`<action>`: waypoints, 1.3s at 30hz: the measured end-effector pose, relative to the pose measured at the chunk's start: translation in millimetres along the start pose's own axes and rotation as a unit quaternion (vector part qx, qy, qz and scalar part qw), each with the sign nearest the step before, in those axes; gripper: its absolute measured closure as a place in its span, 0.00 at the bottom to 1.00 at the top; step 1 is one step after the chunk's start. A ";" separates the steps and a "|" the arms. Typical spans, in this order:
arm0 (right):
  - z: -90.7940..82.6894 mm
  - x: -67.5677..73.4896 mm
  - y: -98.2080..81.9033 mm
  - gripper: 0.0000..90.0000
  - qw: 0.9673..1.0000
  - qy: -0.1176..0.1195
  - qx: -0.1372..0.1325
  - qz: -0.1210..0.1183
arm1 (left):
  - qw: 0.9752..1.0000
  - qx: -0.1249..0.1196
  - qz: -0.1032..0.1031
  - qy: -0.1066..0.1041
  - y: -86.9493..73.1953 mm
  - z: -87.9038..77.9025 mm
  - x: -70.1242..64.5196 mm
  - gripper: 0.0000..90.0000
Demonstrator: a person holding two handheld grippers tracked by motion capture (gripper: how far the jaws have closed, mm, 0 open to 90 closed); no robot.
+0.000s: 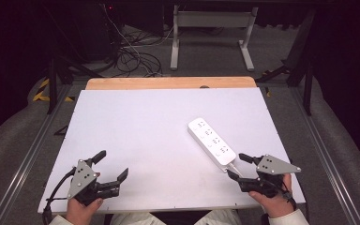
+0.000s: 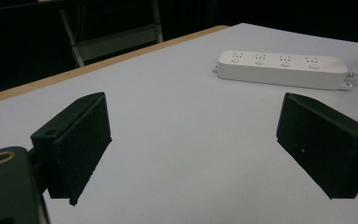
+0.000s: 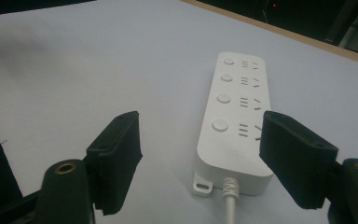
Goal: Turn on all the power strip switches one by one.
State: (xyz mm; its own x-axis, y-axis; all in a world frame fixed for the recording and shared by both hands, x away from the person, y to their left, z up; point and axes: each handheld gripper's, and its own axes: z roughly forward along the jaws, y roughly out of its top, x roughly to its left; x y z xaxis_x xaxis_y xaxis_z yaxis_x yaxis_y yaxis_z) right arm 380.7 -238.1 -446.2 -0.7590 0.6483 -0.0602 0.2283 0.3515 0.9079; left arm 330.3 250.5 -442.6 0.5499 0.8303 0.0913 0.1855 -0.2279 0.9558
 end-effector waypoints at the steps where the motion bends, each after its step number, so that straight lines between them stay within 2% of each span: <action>1: -0.3 0.1 0.3 0.33 1.000 0.000 -0.001 -0.002 | 1.000 0.001 0.000 0.000 0.1 0.1 -0.1 0.12; 7: -2.5 0.9 2.7 0.35 1.000 0.003 -0.003 -0.011 | 1.000 0.003 0.003 0.003 0.3 0.0 -0.5 0.12; 11: -4.5 3.0 5.3 0.43 1.000 0.008 -0.001 -0.025 | 1.000 0.004 0.002 0.003 0.2 -0.1 -0.4 0.12; 16: -6.0 3.3 8.4 0.52 1.000 0.011 0.004 -0.015 | 1.000 0.008 -0.003 0.005 -0.2 -0.1 -0.2 0.12; 22: -7.1 2.9 13.8 0.60 1.000 0.013 0.015 -0.019 | 1.000 0.014 -0.008 0.007 -0.6 1.0 0.3 0.12; 23: -7.5 3.4 15.3 0.63 1.000 0.014 0.018 -0.018 | 1.000 0.014 -0.004 0.007 -0.5 1.0 0.6 0.12; 28: -6.4 1.6 24.2 0.87 0.998 0.030 0.041 -0.029 | 1.000 0.015 -0.005 0.009 -0.5 1.3 -0.3 0.12; 32: -2.9 -0.5 32.6 1.00 0.998 0.030 0.057 -0.026 | 1.000 0.015 -0.003 0.009 -0.6 1.1 -0.1 0.12; 39: 9.6 -6.4 44.1 1.00 0.996 0.030 0.079 -0.016 | 1.000 0.014 0.001 0.009 -0.4 0.6 0.7 0.12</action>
State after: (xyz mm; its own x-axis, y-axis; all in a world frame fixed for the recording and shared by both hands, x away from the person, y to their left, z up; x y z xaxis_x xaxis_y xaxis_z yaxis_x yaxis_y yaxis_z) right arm 401.5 -220.2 -409.7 -0.8016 0.5950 -0.0589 0.2925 0.4761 0.8293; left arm 331.1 250.8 -443.1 0.5358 0.8387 0.0975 0.2085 -0.2432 0.9473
